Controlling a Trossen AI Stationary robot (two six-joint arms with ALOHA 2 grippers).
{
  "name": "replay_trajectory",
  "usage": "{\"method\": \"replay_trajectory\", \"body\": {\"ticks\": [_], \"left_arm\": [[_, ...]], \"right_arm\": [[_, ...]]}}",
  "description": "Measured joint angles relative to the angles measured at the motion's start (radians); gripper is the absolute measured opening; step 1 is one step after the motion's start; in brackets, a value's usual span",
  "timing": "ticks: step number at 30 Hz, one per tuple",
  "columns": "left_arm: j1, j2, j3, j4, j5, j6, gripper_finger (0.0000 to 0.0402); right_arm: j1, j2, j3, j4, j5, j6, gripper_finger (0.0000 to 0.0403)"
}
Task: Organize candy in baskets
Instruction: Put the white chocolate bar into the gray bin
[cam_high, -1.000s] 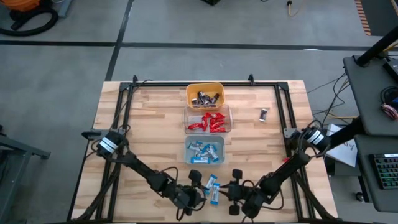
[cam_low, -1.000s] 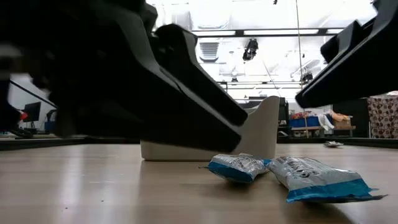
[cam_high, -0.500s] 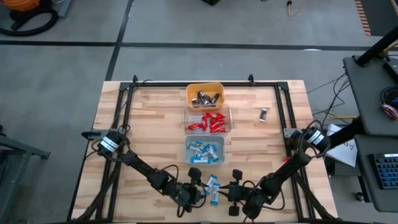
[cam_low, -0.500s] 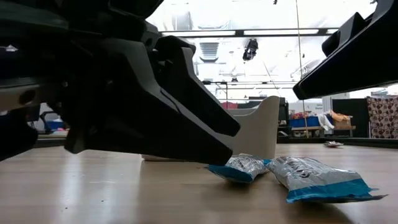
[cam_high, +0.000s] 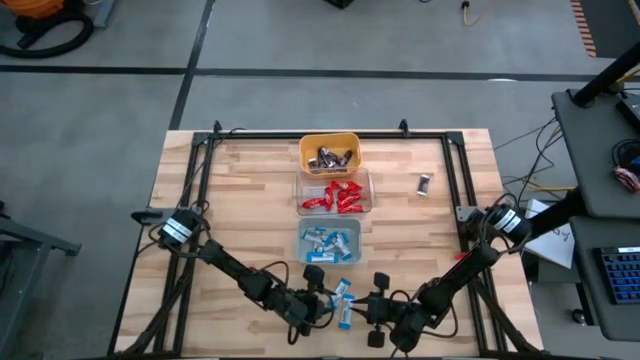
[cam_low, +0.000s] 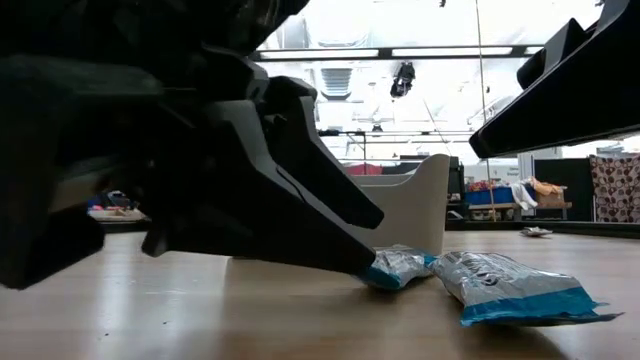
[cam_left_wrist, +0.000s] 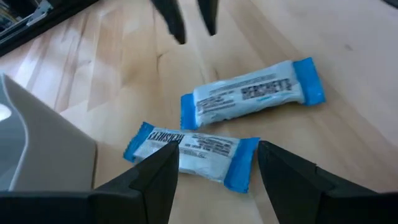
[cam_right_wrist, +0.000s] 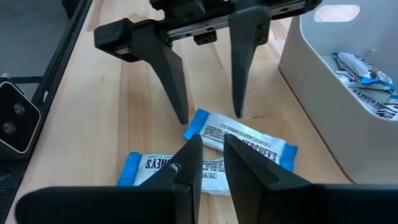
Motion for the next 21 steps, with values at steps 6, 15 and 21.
{"method": "replay_trajectory", "body": {"ticks": [6,15,21], "left_arm": [[0.000,0.000,-0.005,-0.001,-0.001,-0.001,0.0201],[0.002,0.005,-0.005,-0.004,-0.001,-0.002,0.0201],[0.002,0.050,-0.003,0.039,-0.012,-0.012,0.0201]], "right_arm": [[0.000,0.002,0.000,0.009,-0.001,0.018,0.0057],[0.000,0.031,0.000,0.019,-0.003,0.034,0.0057],[0.000,0.031,0.000,0.022,-0.003,0.045,0.0057]]}}
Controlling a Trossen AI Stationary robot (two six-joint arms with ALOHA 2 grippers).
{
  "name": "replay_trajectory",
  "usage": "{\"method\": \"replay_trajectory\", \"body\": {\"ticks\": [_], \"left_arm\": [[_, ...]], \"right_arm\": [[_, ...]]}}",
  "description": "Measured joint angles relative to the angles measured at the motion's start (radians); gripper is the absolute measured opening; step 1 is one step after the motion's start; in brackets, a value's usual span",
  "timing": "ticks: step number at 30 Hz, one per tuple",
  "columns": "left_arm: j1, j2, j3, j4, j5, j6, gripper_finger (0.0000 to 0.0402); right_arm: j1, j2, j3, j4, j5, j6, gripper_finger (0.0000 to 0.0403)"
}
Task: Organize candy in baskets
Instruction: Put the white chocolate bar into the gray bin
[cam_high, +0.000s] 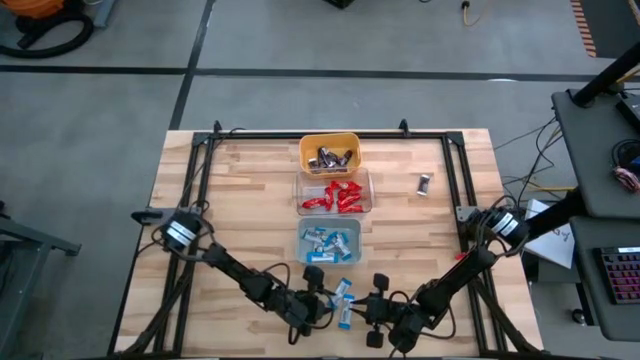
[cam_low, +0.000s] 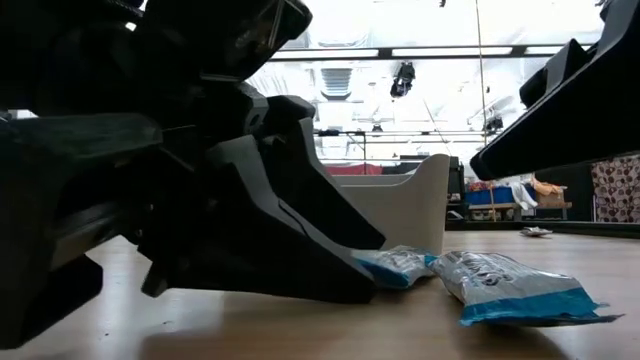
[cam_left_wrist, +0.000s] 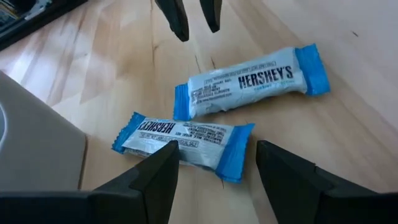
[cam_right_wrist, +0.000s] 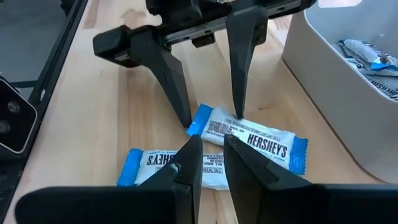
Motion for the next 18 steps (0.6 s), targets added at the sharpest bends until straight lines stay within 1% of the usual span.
{"method": "replay_trajectory", "body": {"ticks": [5,8,11,18], "left_arm": [[0.000,0.013,0.002,0.009,-0.003,-0.022,0.0198],[0.000,0.013,0.002,0.007,0.001,-0.020,0.0182],[0.000,0.015,0.003,0.005,-0.004,-0.019,0.0151],[0.000,0.016,0.002,-0.004,0.004,-0.031,0.0053]], "right_arm": [[0.000,0.000,0.000,0.000,0.000,0.007,0.0057],[0.000,0.000,0.000,-0.001,0.000,0.007,0.0057],[0.000,0.000,0.000,0.000,0.000,0.007,0.0057],[0.000,0.000,0.000,-0.001,-0.002,0.007,0.0057]]}}
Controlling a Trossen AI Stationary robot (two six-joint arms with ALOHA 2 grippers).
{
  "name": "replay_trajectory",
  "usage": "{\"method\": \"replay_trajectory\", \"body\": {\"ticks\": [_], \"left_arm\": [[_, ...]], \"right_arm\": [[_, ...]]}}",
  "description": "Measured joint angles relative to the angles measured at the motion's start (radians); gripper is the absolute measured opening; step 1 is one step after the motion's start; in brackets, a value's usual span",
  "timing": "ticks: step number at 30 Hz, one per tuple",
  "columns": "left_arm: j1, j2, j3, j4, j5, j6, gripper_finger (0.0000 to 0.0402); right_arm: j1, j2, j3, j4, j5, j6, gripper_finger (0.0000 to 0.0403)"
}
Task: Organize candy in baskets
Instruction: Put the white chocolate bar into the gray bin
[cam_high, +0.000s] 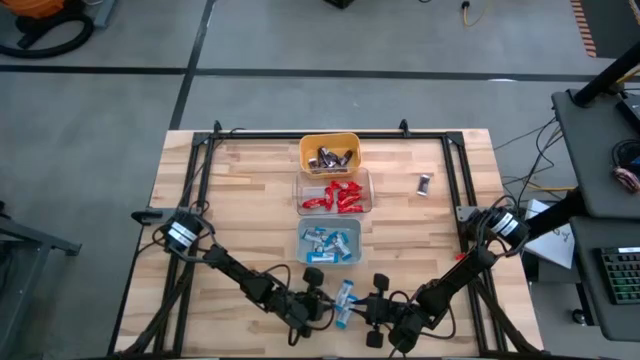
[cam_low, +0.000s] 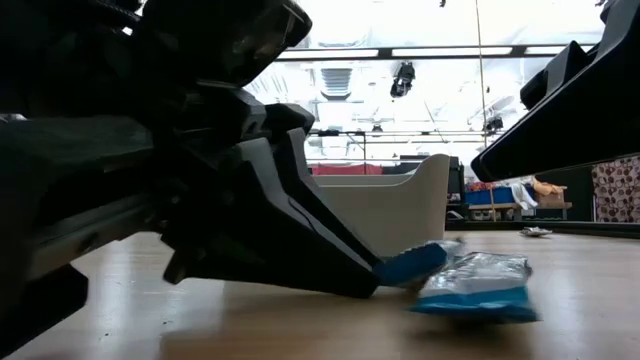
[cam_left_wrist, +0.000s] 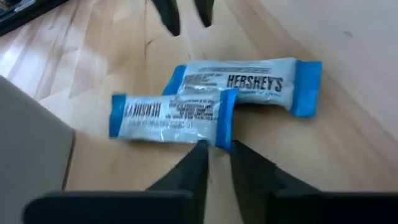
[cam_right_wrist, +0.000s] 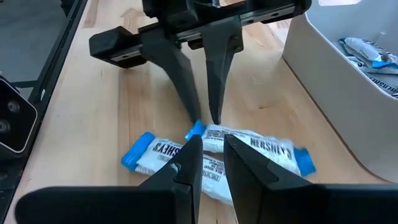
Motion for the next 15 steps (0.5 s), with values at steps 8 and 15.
{"method": "replay_trajectory", "body": {"ticks": [8,15], "left_arm": [[0.004,0.000,-0.002,-0.007,-0.015,-0.034,0.0008],[0.004,-0.016,-0.004,-0.019,-0.019,-0.030,0.0011]], "right_arm": [[-0.007,0.000,0.000,-0.018,-0.002,0.120,0.0056],[-0.011,0.006,0.000,-0.068,0.002,0.184,0.0056]]}}
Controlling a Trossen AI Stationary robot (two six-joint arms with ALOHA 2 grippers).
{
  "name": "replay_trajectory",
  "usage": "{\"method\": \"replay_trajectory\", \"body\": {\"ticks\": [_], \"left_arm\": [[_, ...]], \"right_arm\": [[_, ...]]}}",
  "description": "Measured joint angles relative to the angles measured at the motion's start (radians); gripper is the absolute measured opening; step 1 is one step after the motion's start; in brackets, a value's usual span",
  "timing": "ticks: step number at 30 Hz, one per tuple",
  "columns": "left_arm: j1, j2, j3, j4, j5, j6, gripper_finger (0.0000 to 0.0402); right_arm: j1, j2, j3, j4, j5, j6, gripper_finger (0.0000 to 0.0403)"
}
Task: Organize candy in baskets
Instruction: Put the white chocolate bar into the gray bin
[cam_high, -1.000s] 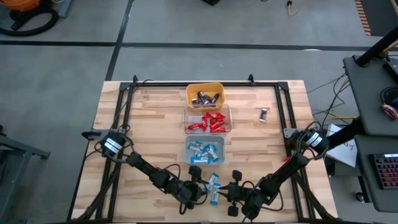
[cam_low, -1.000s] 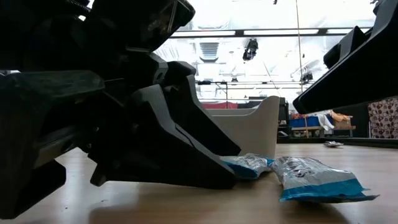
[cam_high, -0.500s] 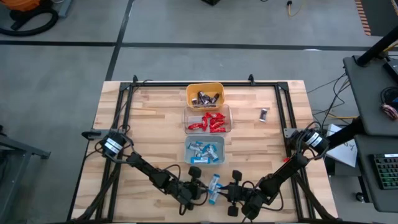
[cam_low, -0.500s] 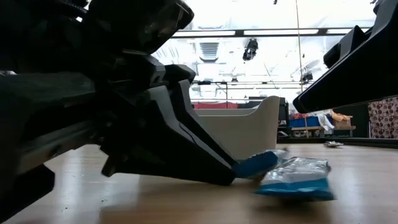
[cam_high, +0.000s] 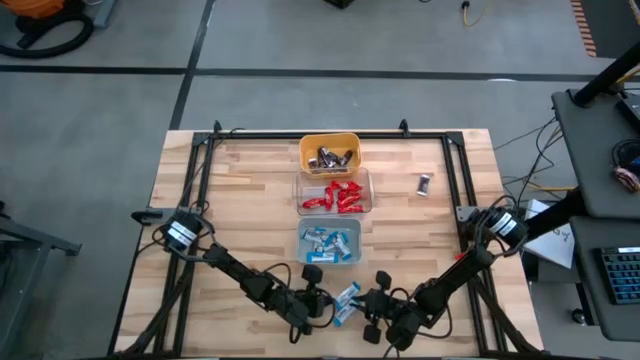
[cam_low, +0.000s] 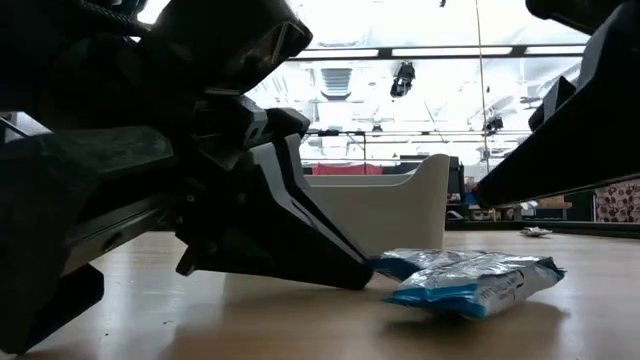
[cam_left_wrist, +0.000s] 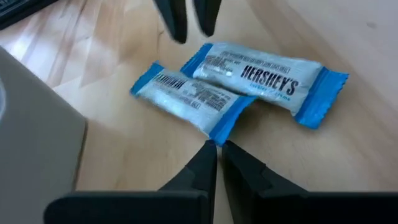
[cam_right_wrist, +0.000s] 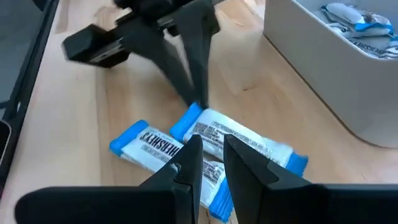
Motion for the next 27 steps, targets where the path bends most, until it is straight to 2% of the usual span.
{"method": "replay_trajectory", "body": {"ticks": [5,13,27], "left_arm": [[0.000,-0.022,-0.002,-0.039,-0.004,0.008,0.0011],[-0.001,-0.032,-0.002,-0.035,-0.003,-0.029,0.0011],[-0.001,-0.100,-0.001,-0.068,0.001,-0.038,0.0011]], "right_arm": [[0.001,0.000,0.000,-0.001,-0.031,-0.119,0.0056],[-0.006,-0.002,0.000,0.003,-0.034,-0.208,0.0062],[0.001,-0.020,0.000,0.006,-0.068,-0.299,0.0175]]}}
